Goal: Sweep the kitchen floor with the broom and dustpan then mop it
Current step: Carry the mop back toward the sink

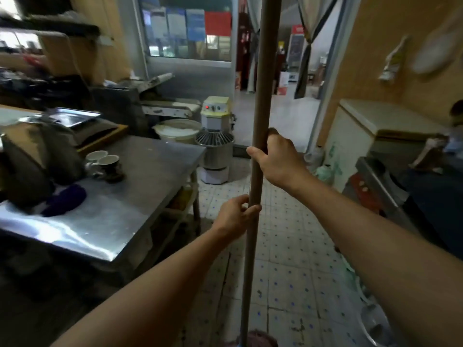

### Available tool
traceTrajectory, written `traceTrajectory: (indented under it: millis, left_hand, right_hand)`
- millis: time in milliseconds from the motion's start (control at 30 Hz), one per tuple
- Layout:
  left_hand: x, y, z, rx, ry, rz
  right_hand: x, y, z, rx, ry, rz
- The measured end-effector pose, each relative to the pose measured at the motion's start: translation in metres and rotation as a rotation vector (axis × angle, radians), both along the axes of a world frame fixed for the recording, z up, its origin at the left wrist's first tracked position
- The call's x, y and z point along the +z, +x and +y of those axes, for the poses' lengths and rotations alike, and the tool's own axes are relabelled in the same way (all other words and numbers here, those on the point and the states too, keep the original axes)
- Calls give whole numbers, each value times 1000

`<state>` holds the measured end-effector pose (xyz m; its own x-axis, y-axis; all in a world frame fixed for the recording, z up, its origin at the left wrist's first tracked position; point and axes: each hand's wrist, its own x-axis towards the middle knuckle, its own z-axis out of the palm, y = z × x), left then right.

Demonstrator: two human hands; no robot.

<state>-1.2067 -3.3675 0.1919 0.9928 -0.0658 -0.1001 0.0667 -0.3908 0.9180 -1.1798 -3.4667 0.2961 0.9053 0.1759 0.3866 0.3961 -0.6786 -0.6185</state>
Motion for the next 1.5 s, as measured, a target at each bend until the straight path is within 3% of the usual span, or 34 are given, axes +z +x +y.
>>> traceTrajectory:
  millis: [700,1133,1500]
  left_hand:
    - [7,-145,230,539,-23,-17]
    - [6,-259,411,786,55,-106]
    - [18,-303,550,965,86,-151]
  right_hand:
    - [14,-91,246,669,62,40]
    - [17,-182,450,953,65,66]
    - [27,-213,609,1140,126,37]
